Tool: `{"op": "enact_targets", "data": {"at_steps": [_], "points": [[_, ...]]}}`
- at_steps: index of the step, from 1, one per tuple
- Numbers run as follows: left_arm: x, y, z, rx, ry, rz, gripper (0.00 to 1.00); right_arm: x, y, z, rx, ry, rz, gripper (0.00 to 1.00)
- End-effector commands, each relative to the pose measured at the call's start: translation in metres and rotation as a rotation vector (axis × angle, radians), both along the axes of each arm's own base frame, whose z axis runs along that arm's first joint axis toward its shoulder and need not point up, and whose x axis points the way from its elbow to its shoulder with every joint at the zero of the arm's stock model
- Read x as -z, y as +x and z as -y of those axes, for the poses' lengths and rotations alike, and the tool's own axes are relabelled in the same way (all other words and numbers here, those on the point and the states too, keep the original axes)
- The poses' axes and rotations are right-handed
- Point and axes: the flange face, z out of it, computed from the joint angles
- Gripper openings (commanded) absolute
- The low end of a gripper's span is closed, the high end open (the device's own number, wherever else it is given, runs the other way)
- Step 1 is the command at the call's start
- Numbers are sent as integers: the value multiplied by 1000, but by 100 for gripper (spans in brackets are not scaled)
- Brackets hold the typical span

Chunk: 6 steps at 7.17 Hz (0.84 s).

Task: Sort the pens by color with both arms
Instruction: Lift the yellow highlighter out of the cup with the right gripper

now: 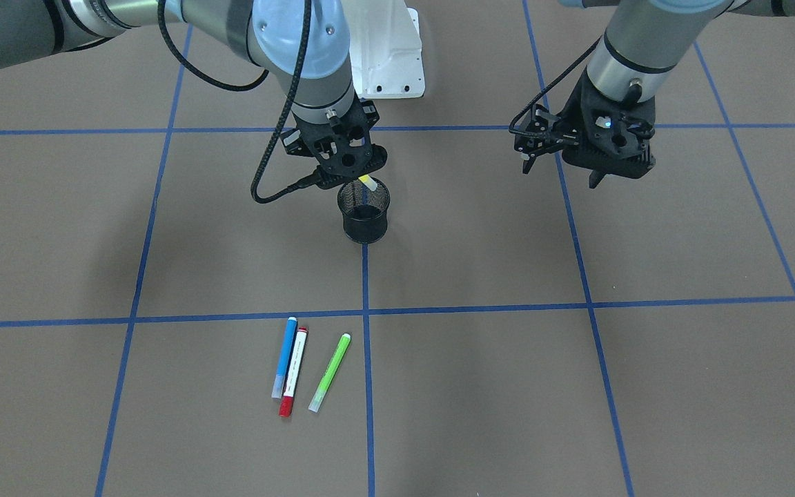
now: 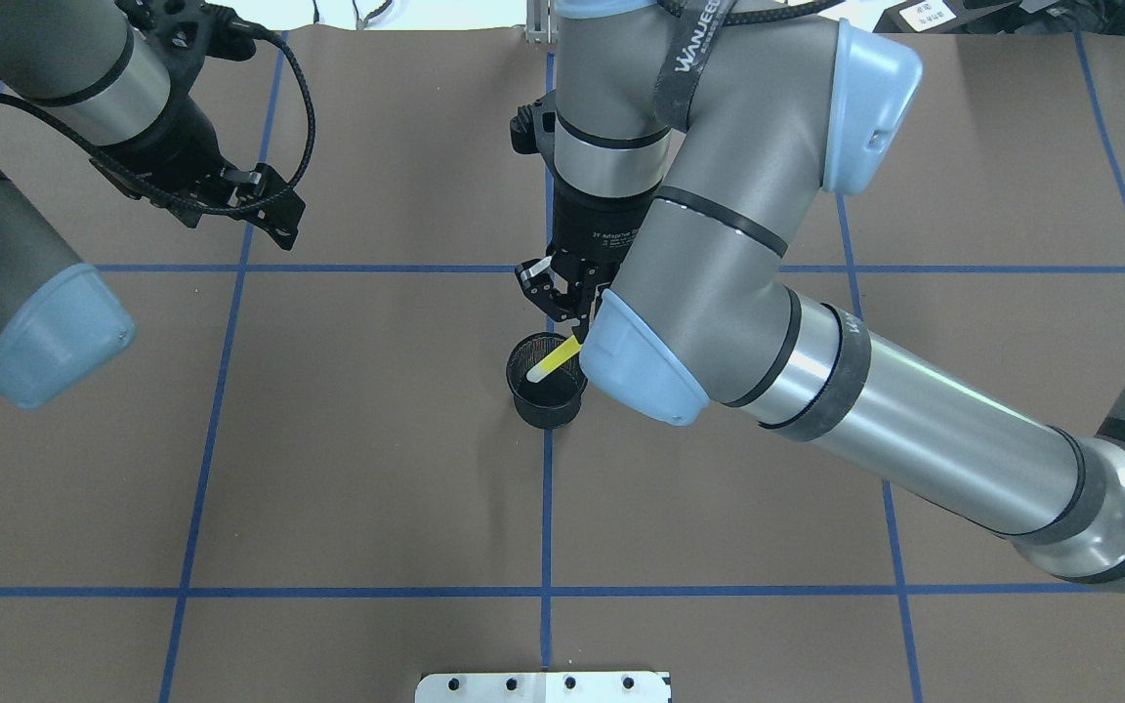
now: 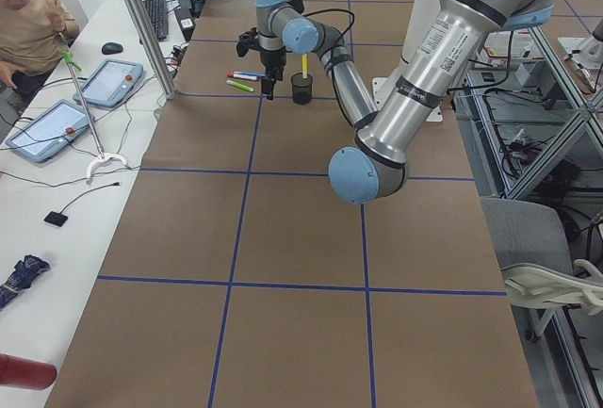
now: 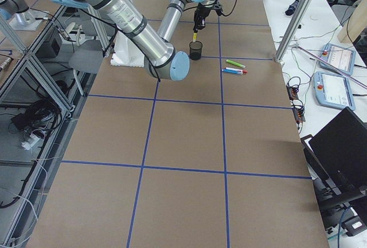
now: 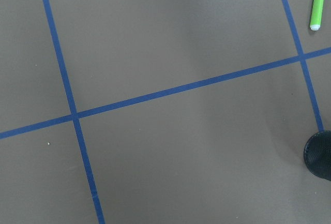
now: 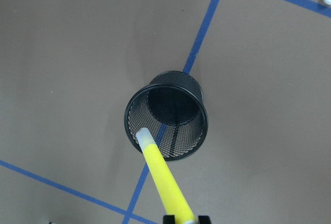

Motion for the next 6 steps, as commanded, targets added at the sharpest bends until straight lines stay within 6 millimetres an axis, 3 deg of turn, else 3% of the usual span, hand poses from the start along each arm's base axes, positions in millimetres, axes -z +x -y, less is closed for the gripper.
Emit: {"op": "enact_targets", "data": {"at_steps": [1, 4, 6], "points": [[2, -2, -2, -1, 8, -5, 99, 14, 24, 6, -151, -72, -24, 0], [-3, -19, 7, 30, 16, 9, 99, 31, 28, 20, -406, -80, -77, 0], [-3, -22, 9, 33, 16, 8, 99, 28, 10, 39, -592, -94, -68, 0]]}}
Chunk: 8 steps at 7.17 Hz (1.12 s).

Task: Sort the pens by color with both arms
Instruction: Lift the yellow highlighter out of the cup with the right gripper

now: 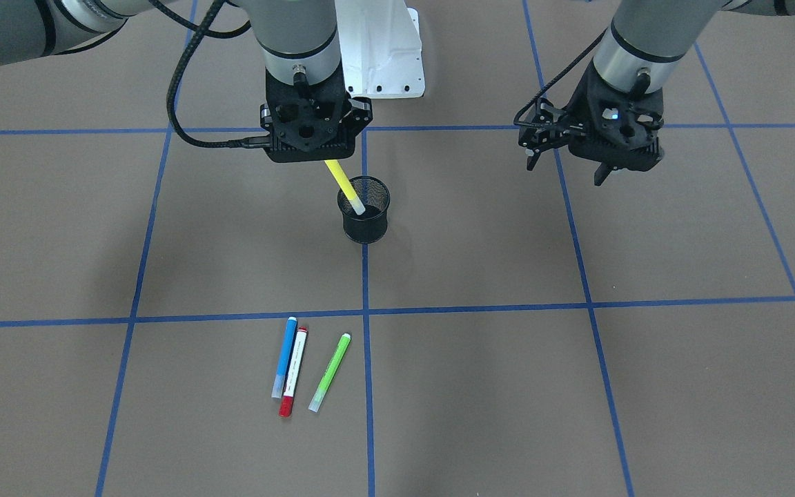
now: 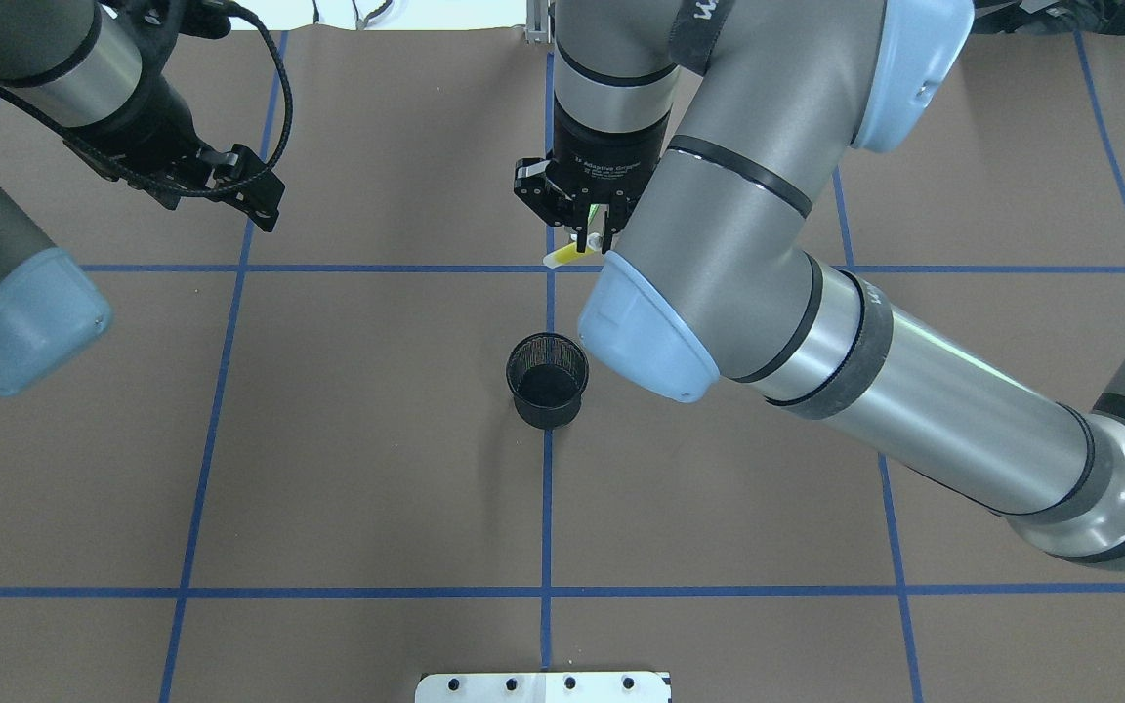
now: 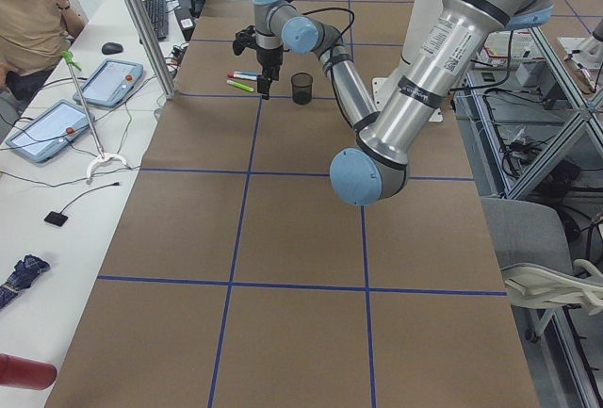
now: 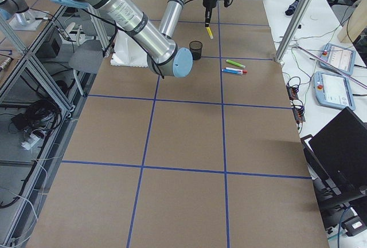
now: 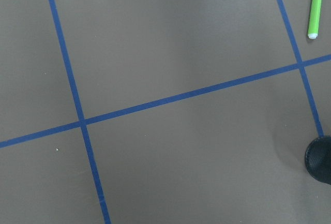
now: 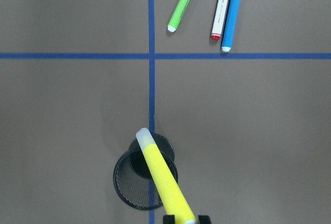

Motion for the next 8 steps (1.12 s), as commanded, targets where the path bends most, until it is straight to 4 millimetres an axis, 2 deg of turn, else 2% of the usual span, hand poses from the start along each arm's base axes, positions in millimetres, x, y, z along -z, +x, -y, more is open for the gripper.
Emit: {"op": "enact_targets", "data": {"at_steps": [1, 3, 5, 8], "points": [[0, -6, 3, 7, -2, -3, 99, -2, -32, 26, -220, 5, -30, 0], [0, -5, 2, 5, -2, -6, 99, -3, -89, 55, -402, -11, -74, 0], [-5, -8, 3, -13, 15, 2, 99, -23, -139, 81, -571, 0, -103, 0], [-7, -9, 3, -14, 14, 2, 99, -59, -208, 101, -856, 9, -144, 0]]}}
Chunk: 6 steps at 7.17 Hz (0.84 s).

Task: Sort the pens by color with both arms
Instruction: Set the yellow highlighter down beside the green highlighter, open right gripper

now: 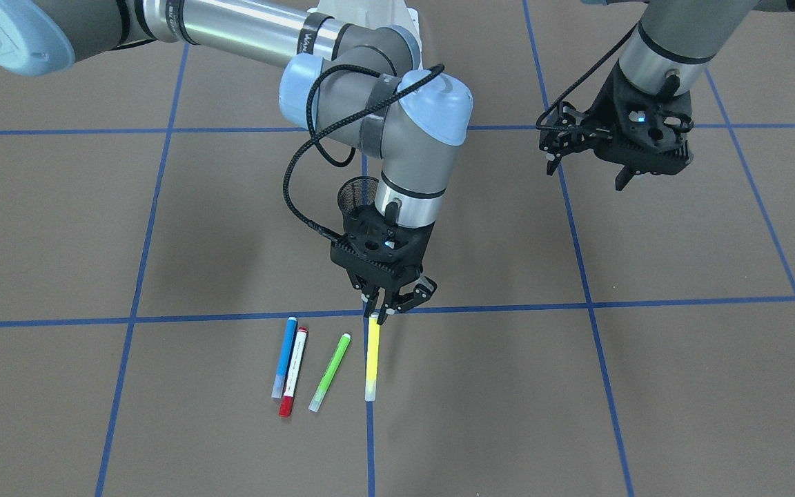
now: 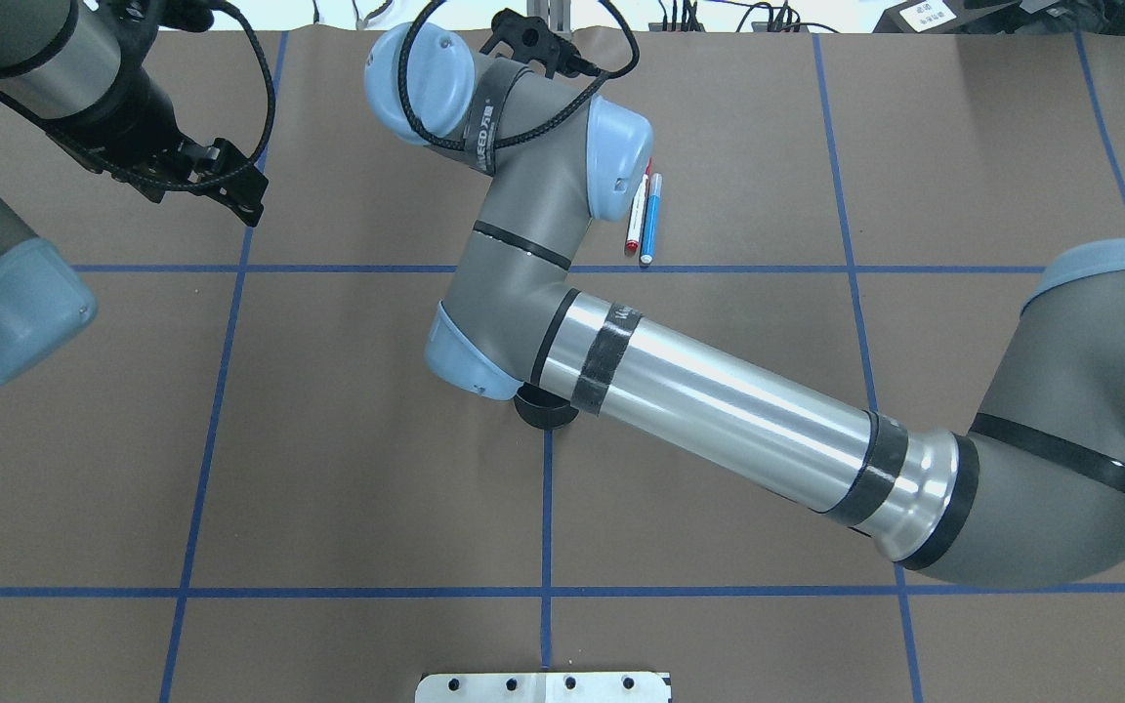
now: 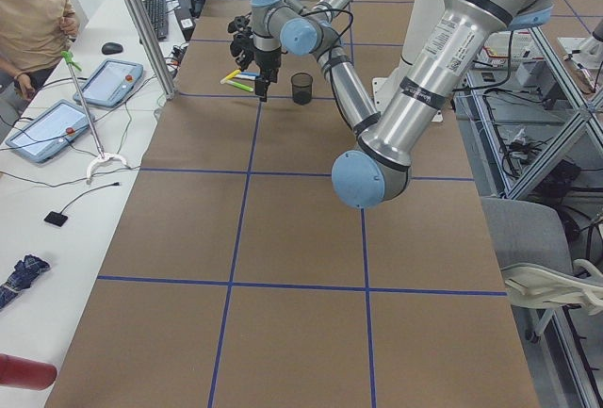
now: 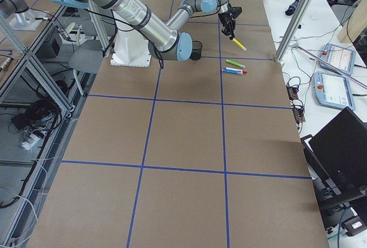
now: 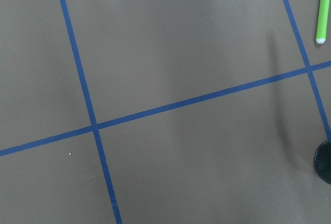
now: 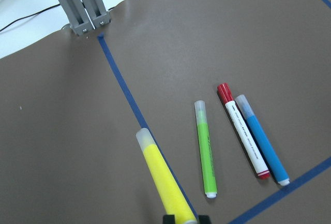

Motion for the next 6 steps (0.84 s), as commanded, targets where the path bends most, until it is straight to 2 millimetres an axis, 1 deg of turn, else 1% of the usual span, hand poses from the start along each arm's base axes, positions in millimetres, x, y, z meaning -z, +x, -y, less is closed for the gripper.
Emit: {"op": "enact_targets", "data": {"at_steps": [1, 2, 3, 4, 6], "points": [[-1, 0, 0, 0, -2, 0, 99, -16, -39, 8, -201, -3, 1, 0], [-1, 0, 0, 0, -2, 0, 99, -24, -54, 2, -306, 8, 1, 0], [-1, 0, 0, -2, -2, 0, 99, -40, -71, -7, -371, 41, -34, 0], [-1, 0, 0, 0, 0, -1, 99, -38, -74, -10, -386, 39, -22, 5], [-1, 0, 0, 1, -1, -1, 99, -34, -79, -15, -383, 44, -2, 66]]}}
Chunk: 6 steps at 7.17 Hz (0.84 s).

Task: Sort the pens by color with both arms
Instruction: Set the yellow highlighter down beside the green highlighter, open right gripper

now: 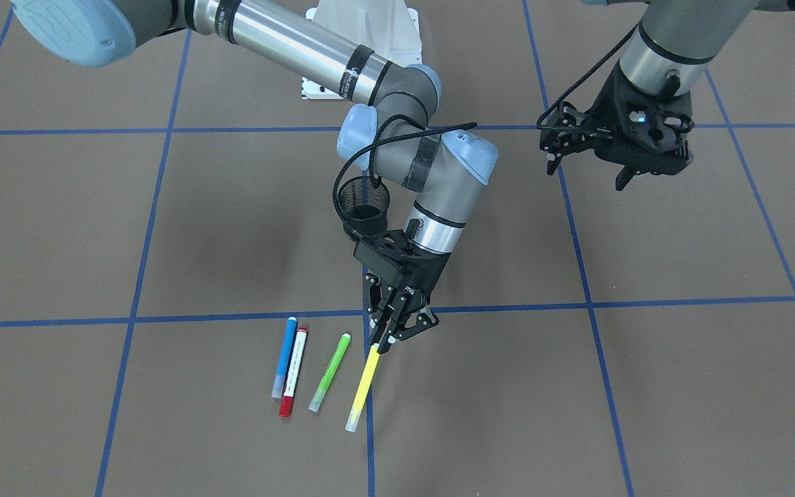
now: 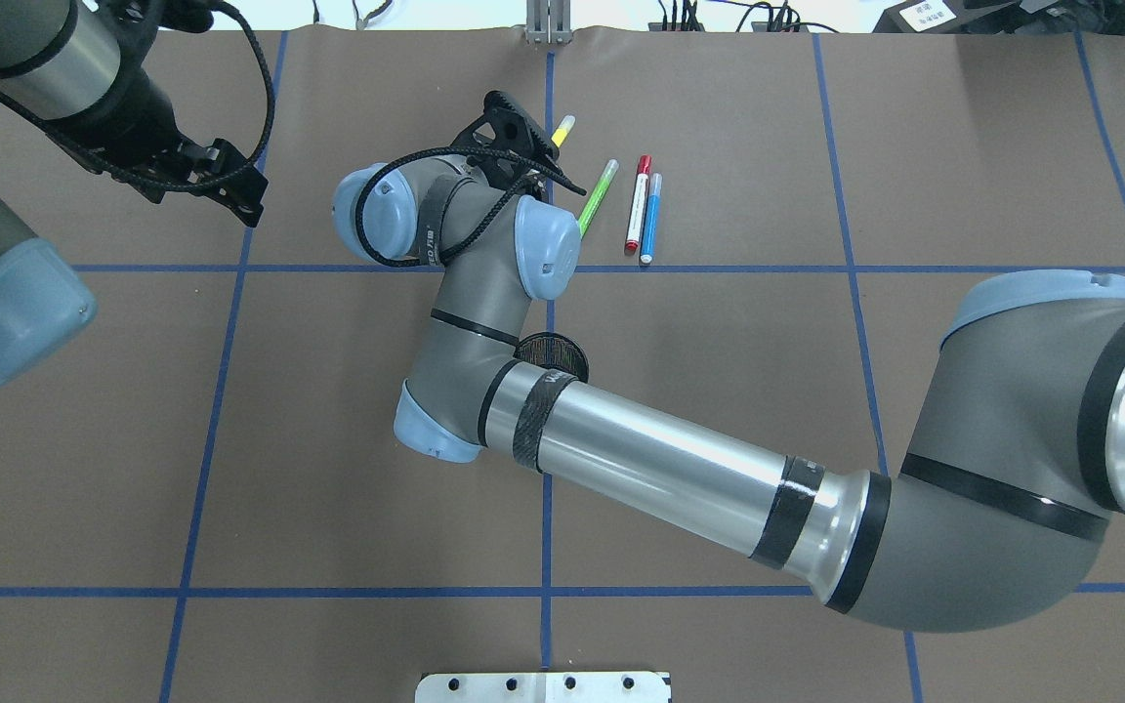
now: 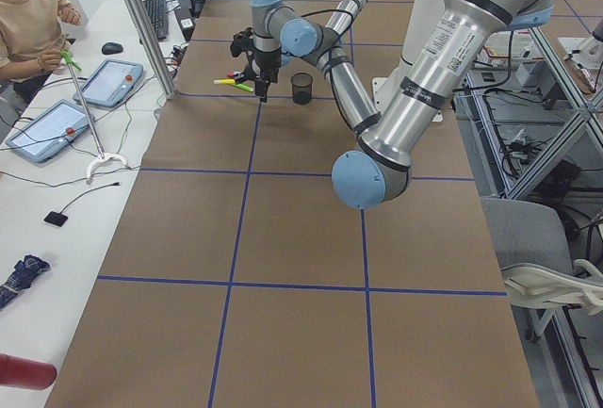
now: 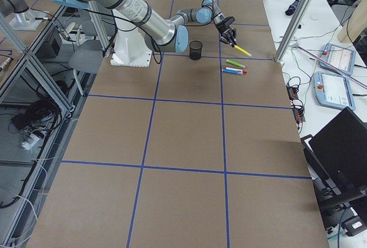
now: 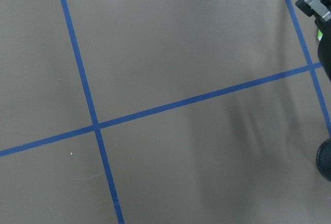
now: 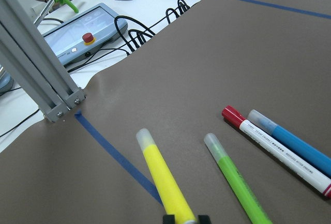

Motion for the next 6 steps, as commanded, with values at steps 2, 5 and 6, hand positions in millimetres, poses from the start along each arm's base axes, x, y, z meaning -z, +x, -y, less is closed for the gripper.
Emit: {"op": "enact_targets", "data": {"at_steps": [2, 5, 6], "points": [[0, 0, 0, 0, -1, 0, 99, 4, -3, -3, 24, 12, -1, 96], [1, -1, 0, 9, -7, -2, 99, 33, 22, 11, 213, 20, -30, 99], [2, -2, -2, 11, -4, -4, 99, 47, 48, 27, 302, 15, -11, 99]]}}
